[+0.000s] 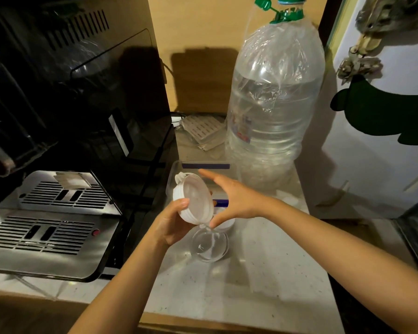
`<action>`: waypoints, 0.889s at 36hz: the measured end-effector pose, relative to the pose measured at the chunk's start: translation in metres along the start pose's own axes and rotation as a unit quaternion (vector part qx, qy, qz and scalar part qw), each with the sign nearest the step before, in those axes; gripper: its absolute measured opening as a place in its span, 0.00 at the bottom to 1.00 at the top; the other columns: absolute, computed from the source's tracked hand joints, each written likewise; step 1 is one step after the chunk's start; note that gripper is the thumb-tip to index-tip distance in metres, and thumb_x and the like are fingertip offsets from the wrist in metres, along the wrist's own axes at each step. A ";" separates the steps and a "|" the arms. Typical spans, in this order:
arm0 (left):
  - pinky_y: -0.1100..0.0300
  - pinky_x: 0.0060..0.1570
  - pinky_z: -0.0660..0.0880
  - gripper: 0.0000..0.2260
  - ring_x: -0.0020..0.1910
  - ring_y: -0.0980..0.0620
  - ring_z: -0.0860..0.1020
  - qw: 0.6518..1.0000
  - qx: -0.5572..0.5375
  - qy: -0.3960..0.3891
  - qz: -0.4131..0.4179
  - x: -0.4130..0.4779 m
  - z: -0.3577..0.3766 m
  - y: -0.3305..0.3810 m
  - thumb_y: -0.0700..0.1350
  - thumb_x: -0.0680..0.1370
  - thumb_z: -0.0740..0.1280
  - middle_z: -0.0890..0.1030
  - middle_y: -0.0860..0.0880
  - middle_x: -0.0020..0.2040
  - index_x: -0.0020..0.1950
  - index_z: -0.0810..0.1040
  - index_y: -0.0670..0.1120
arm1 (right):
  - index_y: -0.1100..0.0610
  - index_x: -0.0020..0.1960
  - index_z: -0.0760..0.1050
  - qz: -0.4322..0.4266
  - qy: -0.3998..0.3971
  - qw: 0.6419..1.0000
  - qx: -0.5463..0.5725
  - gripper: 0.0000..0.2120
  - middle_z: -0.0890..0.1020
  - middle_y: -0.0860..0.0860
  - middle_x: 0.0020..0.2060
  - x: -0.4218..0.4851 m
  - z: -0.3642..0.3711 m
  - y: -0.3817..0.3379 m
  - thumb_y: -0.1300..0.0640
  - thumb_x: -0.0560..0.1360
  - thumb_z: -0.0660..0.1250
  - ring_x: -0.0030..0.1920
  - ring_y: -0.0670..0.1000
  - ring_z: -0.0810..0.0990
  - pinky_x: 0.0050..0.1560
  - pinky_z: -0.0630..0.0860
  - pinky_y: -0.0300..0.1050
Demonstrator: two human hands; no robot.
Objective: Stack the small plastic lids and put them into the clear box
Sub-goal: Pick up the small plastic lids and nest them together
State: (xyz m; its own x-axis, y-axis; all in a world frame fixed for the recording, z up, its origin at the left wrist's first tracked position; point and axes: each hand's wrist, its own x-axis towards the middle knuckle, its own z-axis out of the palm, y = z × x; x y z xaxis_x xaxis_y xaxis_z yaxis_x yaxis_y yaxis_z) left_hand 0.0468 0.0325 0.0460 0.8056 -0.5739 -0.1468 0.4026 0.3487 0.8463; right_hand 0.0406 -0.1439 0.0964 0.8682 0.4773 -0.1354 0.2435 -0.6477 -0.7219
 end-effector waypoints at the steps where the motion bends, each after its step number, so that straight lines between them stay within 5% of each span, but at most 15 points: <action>1: 0.53 0.44 0.79 0.40 0.48 0.46 0.79 1.000 -0.004 0.012 -0.001 -0.002 -0.004 0.000 0.56 0.46 0.80 0.80 0.43 0.48 0.55 0.73 0.47 | 0.49 0.75 0.47 0.003 -0.008 1.000 -0.014 0.52 0.55 0.47 0.76 0.002 0.000 0.005 0.55 0.64 0.78 0.74 0.48 0.54 0.71 0.55 0.43; 10: 0.53 0.45 0.79 0.40 0.45 0.50 0.80 0.998 -0.014 0.068 0.005 -0.020 -0.024 -0.003 0.56 0.45 0.80 0.78 0.46 0.47 0.54 0.72 0.49 | 0.53 0.74 0.53 -0.012 -0.148 0.939 -0.312 0.47 0.61 0.51 0.73 0.029 0.021 0.055 0.54 0.63 0.77 0.71 0.53 0.58 0.71 0.61 0.49; 17: 0.52 0.48 0.79 0.43 0.53 0.44 0.77 0.995 -0.025 0.092 -0.009 -0.031 -0.031 -0.008 0.56 0.45 0.81 0.78 0.44 0.52 0.57 0.71 0.49 | 0.53 0.67 0.65 0.040 -0.104 0.947 -0.302 0.36 0.73 0.52 0.63 0.044 0.037 0.060 0.42 0.64 0.73 0.62 0.55 0.71 0.56 0.73 0.51; 25: 0.53 0.44 0.80 0.43 0.49 0.46 0.80 0.994 -0.035 0.101 -0.012 -0.037 -0.032 -0.011 0.55 0.44 0.81 0.76 0.44 0.51 0.57 0.71 0.49 | 0.56 0.56 0.74 0.073 -0.140 0.932 -0.327 0.17 0.78 0.55 0.57 0.050 0.059 0.065 0.49 0.70 0.69 0.55 0.57 0.77 0.42 0.69 0.46; 32: 0.54 0.43 0.80 0.45 0.47 0.47 0.82 0.993 -0.050 0.107 -0.014 -0.035 -0.038 -0.015 0.54 0.45 0.81 0.75 0.43 0.52 0.58 0.69 0.47 | 0.61 0.54 0.75 0.035 -0.116 0.923 -0.366 0.11 0.79 0.59 0.55 0.043 0.067 0.068 0.56 0.76 0.64 0.53 0.59 0.77 0.42 0.68 0.46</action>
State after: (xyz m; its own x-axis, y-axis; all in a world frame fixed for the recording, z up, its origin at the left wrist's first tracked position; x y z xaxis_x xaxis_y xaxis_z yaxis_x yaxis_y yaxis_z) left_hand 0.0288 0.0755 0.0186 0.8629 -0.4182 -0.2839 0.4589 0.4128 0.7867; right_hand 0.0656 -0.1276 -0.0045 0.7981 0.4783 -0.3665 0.4907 -0.8689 -0.0654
